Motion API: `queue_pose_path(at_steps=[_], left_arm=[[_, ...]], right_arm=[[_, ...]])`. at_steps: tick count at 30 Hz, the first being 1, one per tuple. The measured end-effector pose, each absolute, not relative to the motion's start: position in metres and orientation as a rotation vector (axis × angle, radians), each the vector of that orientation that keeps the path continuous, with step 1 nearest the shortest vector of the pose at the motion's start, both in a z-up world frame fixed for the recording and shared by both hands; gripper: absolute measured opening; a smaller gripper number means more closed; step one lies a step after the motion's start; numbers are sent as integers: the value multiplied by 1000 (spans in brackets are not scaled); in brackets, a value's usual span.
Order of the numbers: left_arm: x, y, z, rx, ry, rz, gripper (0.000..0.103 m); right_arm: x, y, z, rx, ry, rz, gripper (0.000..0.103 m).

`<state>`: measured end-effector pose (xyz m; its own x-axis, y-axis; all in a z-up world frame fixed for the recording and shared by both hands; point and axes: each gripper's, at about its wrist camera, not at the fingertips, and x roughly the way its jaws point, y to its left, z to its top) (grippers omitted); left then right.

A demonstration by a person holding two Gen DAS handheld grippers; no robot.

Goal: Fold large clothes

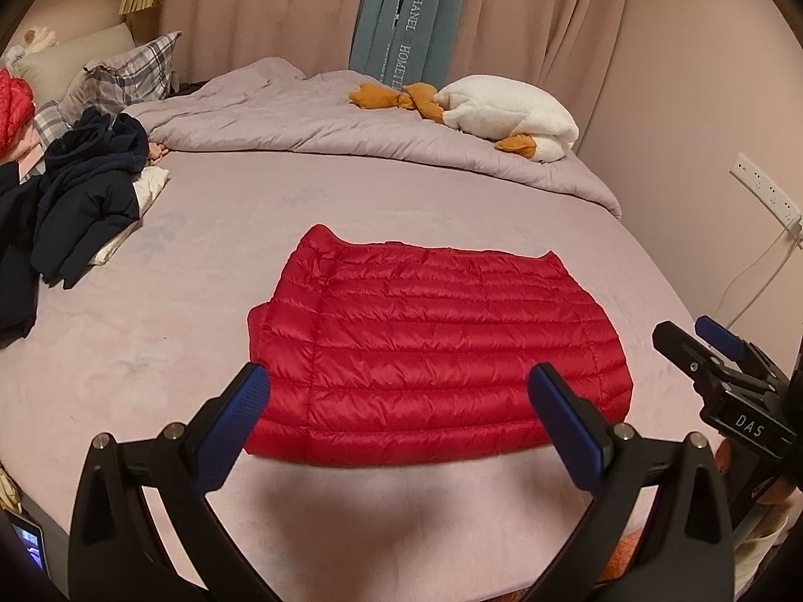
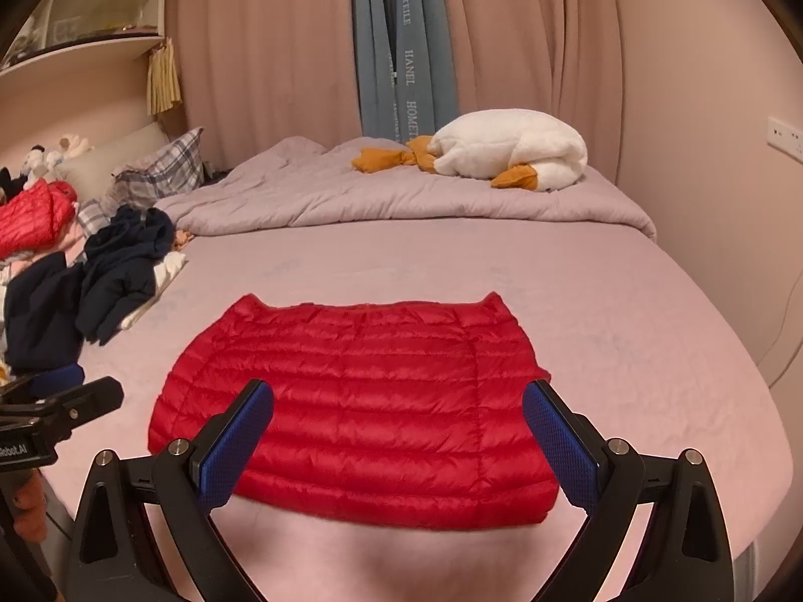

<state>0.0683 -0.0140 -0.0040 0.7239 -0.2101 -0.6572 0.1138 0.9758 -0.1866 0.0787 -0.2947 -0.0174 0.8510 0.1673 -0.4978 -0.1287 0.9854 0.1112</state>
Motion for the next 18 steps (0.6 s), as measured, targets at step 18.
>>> queue_pose_path(at_steps=[18], left_arm=[[66,-15,-3,-131,731,-184,103]], right_arm=[[79,-290,-21,73,551,145,99]])
